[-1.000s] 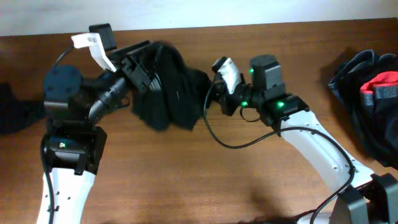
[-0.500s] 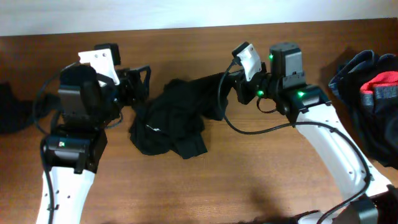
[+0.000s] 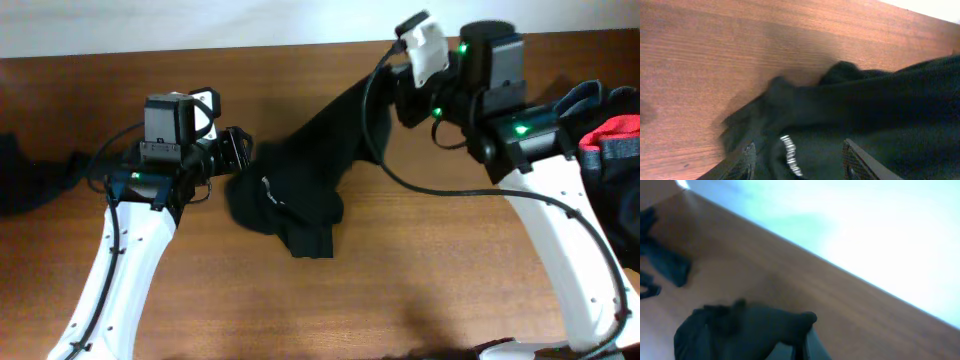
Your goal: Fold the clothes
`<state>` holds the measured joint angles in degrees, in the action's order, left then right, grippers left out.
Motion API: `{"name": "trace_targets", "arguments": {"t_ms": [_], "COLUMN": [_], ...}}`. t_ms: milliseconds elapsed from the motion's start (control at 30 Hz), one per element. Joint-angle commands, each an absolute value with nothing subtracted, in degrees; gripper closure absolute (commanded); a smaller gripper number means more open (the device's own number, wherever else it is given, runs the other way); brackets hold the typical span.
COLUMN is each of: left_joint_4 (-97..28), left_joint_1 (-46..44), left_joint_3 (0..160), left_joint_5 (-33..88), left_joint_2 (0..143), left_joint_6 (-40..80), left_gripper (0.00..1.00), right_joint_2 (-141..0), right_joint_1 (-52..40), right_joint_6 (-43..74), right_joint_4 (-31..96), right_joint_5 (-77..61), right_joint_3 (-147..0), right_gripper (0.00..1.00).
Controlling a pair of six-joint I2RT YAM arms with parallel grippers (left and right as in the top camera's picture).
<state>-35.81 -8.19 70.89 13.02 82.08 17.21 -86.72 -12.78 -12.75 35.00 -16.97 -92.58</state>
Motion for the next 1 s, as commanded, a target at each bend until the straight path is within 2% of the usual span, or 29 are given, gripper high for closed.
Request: {"name": "trace_targets", "arguments": {"t_ms": [0,433,667,867,967], "left_joint_4": [-35.6,-37.3,-41.5,-43.1,-43.5], "left_joint_1": [-8.3,-9.9,-16.7,-21.9,-23.3], "left_joint_3": [71.4,71.4,71.4,71.4,71.4], "left_joint_5": [14.2,33.5,32.7,23.9,15.8], "left_joint_2": [82.1,82.1,82.1,82.5,83.9], "left_joint_6": [12.1,-6.5,-15.2,-15.1,-13.6], "left_gripper": [0.45,0.45,0.45,0.45,0.55], "right_joint_2": [-84.8,-84.8,-84.8,-84.8,-84.8], "right_joint_1": [-12.7,-12.7,-9.9,-6.2,-4.6], "right_joint_6": [-13.3,-14.7,-9.6,-7.7,-6.5], "right_joint_4": [35.0,35.4,35.5,38.0,38.7], "right_joint_5": [-10.9,4.0,4.6,0.2,-2.2], "right_joint_3": [-97.5,-103.5,-103.5,-103.5,-103.5], "right_gripper": [0.96,0.96,0.96,0.96,0.96]}}
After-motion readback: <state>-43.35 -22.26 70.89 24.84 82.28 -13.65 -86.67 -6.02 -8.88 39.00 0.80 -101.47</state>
